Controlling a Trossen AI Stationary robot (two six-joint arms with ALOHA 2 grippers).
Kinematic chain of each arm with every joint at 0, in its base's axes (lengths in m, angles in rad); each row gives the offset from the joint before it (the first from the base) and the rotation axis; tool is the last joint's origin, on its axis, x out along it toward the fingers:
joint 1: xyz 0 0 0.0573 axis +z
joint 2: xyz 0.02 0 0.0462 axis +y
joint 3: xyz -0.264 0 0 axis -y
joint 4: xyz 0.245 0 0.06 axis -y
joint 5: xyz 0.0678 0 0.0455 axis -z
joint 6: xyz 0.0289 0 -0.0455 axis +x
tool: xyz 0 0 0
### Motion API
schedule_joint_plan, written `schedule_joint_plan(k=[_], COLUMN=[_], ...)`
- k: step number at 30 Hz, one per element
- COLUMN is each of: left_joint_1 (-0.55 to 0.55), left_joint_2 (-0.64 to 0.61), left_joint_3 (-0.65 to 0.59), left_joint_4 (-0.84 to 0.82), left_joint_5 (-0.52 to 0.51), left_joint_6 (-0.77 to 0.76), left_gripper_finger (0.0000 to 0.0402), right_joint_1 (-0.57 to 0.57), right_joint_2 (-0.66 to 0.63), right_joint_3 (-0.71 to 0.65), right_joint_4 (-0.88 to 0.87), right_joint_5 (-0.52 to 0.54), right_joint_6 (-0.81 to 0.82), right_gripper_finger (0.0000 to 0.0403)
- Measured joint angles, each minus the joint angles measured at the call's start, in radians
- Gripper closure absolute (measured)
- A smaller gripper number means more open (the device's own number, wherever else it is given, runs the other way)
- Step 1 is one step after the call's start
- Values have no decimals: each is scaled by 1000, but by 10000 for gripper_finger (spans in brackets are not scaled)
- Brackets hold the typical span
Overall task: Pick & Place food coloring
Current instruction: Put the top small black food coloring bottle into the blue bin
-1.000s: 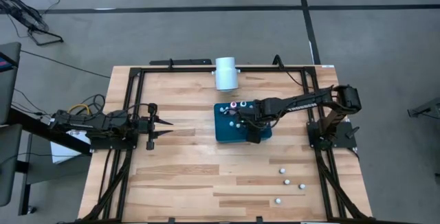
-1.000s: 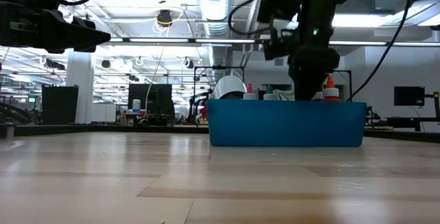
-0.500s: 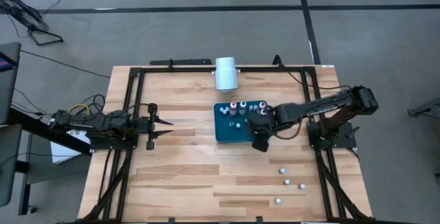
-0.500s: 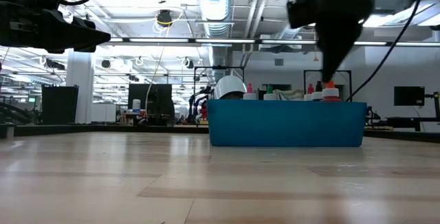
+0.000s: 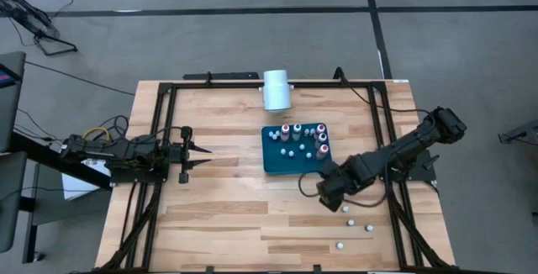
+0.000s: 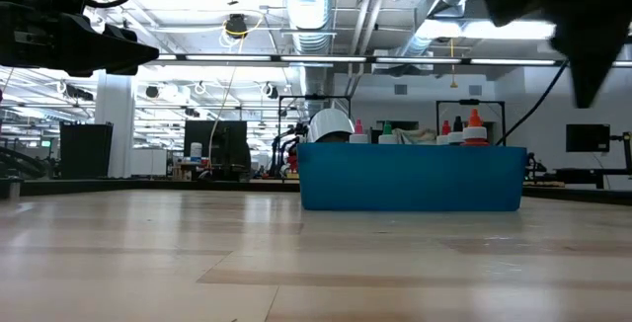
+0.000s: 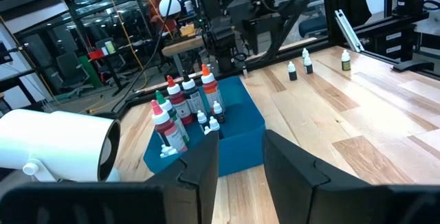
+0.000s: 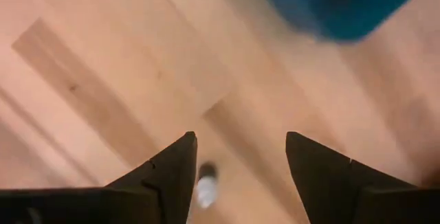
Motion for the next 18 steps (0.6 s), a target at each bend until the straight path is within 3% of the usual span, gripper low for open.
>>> schedule_joint_plan(k=[11,18], left_joint_1=[0,0], left_joint_2=[0,0], left_joint_3=[0,0], left_joint_4=[0,0], left_joint_5=[0,0], left_joint_6=[0,0], left_gripper_finger=[297,297], right_joint_1=[148,193], right_joint_2=[28,118], right_joint_3=[0,0], right_joint_4=[-45,-11], right_joint_5=[-80,-140], right_joint_6=[334,368], right_gripper_finger=[179,179])
